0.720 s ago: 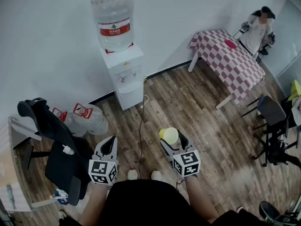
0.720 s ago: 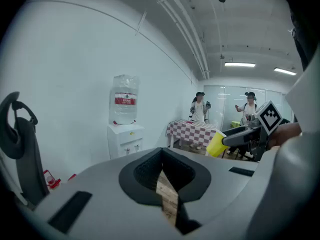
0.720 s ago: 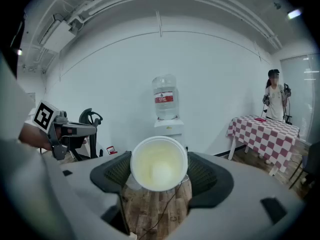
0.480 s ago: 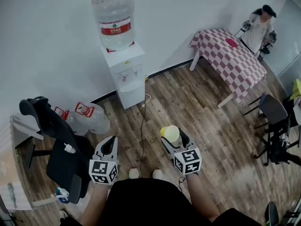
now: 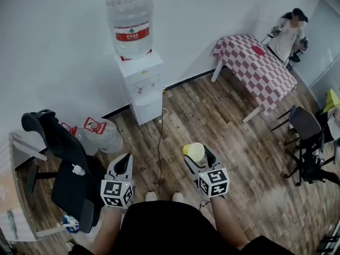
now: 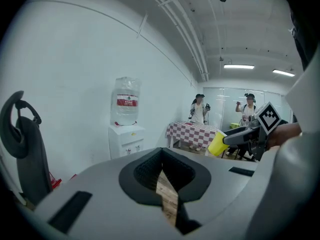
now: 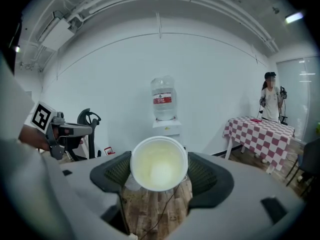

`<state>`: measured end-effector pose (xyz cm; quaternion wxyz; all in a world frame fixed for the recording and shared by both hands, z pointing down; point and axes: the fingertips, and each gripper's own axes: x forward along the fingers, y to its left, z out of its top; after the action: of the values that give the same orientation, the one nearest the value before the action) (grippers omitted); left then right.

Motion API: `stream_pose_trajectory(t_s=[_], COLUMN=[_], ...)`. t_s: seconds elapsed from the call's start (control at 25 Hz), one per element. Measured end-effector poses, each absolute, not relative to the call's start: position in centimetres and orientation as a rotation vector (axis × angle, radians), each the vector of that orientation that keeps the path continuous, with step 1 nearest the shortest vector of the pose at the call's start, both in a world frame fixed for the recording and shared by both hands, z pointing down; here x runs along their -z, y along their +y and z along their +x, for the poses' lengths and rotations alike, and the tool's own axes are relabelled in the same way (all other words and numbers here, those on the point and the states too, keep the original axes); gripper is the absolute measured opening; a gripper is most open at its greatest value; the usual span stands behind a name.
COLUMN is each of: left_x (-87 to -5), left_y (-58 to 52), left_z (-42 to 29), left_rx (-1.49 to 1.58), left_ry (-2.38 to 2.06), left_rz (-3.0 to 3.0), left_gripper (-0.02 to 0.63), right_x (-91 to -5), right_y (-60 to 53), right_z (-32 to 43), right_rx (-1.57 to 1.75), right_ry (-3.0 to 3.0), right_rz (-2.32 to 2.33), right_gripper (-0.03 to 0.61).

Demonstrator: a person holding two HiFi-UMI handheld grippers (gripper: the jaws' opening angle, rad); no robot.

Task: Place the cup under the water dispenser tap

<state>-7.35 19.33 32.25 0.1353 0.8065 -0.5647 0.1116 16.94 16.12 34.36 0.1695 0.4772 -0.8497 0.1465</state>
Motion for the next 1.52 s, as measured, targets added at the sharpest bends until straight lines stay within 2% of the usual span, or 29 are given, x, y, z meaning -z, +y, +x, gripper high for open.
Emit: stream_pose_trajectory(t_s=[0.96,1.52], left_x=[-33.8,-35.6], left_y=[21.2,21.2], left_z=[-14.4,-15.5], left_rx=[-0.278,-0.311], left_ry=[-1.518,-1.529], left_rz=[2.392,2.339], left_gripper=[0.014,0.014], right_x=[-35.2,-36.5], right_y=[20.6,18.9], right_z=[10.9,9.3], right_rx=[-0.452,-0.480], right_ry=[-2.323,-2.342], right_rz=[1.454,1.389], right_gripper=[0.364,0.364])
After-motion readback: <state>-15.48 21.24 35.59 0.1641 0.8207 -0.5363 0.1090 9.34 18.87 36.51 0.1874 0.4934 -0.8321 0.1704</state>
